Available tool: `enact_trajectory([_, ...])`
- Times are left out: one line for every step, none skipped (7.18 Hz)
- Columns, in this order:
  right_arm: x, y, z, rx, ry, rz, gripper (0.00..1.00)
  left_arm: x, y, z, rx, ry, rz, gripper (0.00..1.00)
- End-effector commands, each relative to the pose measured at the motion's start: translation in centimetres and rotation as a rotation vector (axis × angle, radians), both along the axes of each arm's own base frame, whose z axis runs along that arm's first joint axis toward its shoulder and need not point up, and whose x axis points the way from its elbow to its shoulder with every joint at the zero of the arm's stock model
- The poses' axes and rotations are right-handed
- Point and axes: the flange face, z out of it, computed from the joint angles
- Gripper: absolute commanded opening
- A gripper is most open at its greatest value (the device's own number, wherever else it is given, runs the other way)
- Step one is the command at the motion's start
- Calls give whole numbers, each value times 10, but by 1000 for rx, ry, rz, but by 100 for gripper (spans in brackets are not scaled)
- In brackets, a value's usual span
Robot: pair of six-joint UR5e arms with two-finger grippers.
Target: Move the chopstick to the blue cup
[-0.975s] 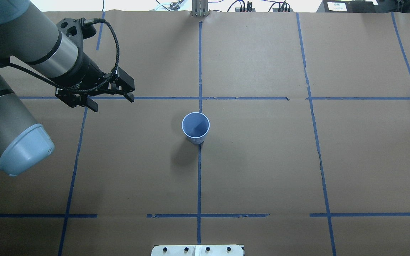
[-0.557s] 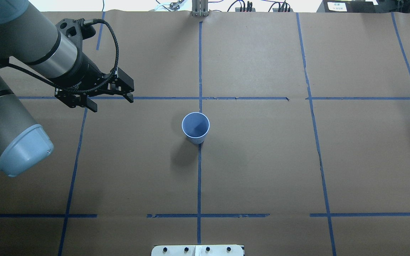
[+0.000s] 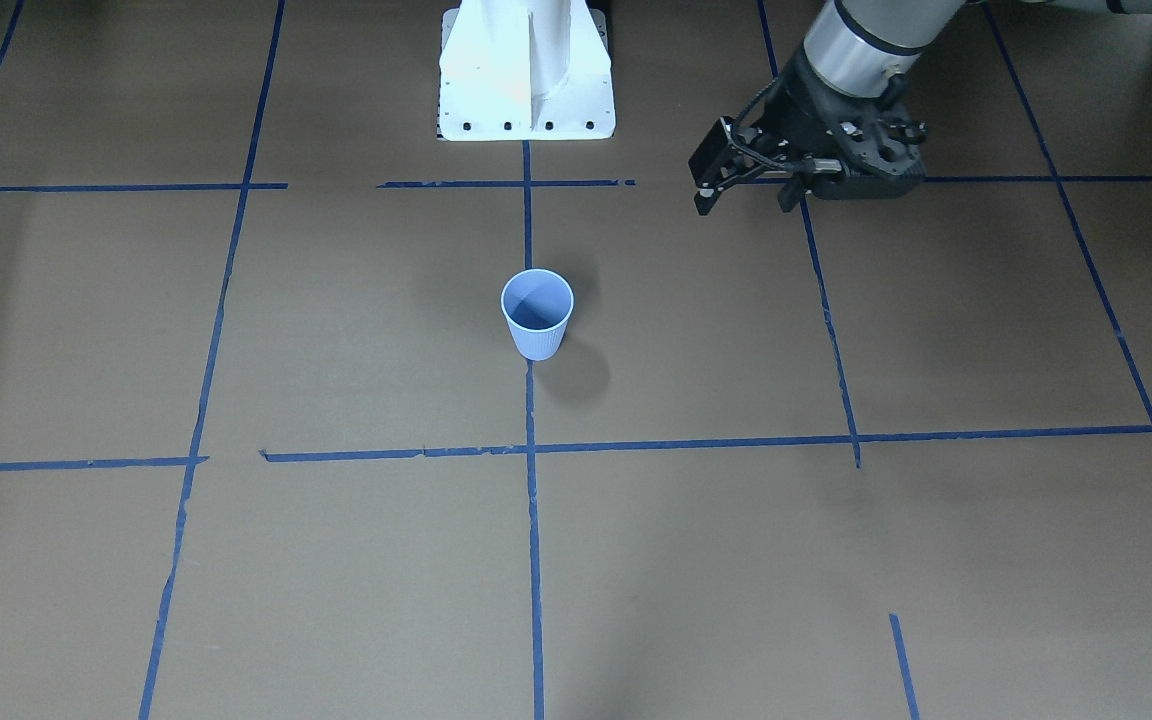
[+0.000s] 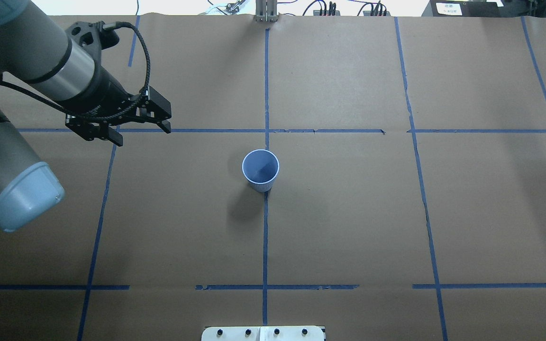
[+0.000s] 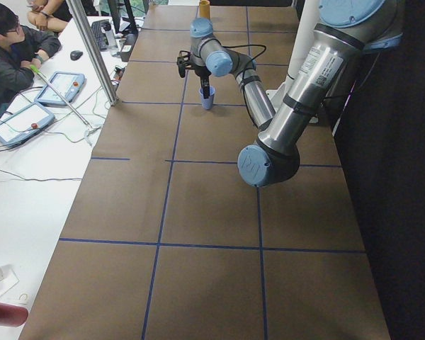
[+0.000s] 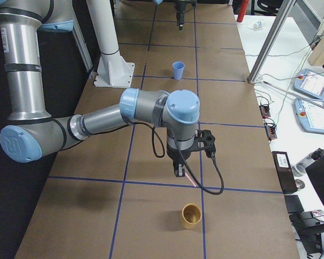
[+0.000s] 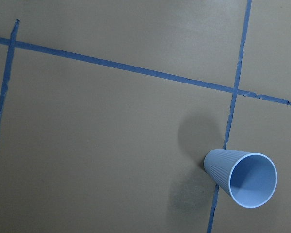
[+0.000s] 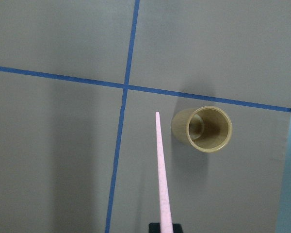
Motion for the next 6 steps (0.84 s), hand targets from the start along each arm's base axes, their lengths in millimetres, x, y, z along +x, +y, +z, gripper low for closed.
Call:
enact_trajectory([-24, -44, -92, -53, -84, 24, 0, -39, -10, 35, 57, -48, 3, 100])
enact_trajectory([-44, -51, -112, -56, -171, 59, 0, -67, -14, 63, 106, -86, 24, 100])
enact_trajectory([-78, -56, -150, -76, -199, 96, 0, -107, -22, 94, 131, -99, 43, 100])
enact_trajectory([-129, -59, -196, -116, -206, 124, 0, -148, -27, 124, 173, -100, 78, 100])
enact_trajectory([-190, -70, -257, -182, -212, 174, 0, -191, -28, 160, 229, -137, 99, 100])
enact_trajectory([-253, -64, -304, -240, -221, 188, 0, -221, -25, 186, 258, -164, 111, 100])
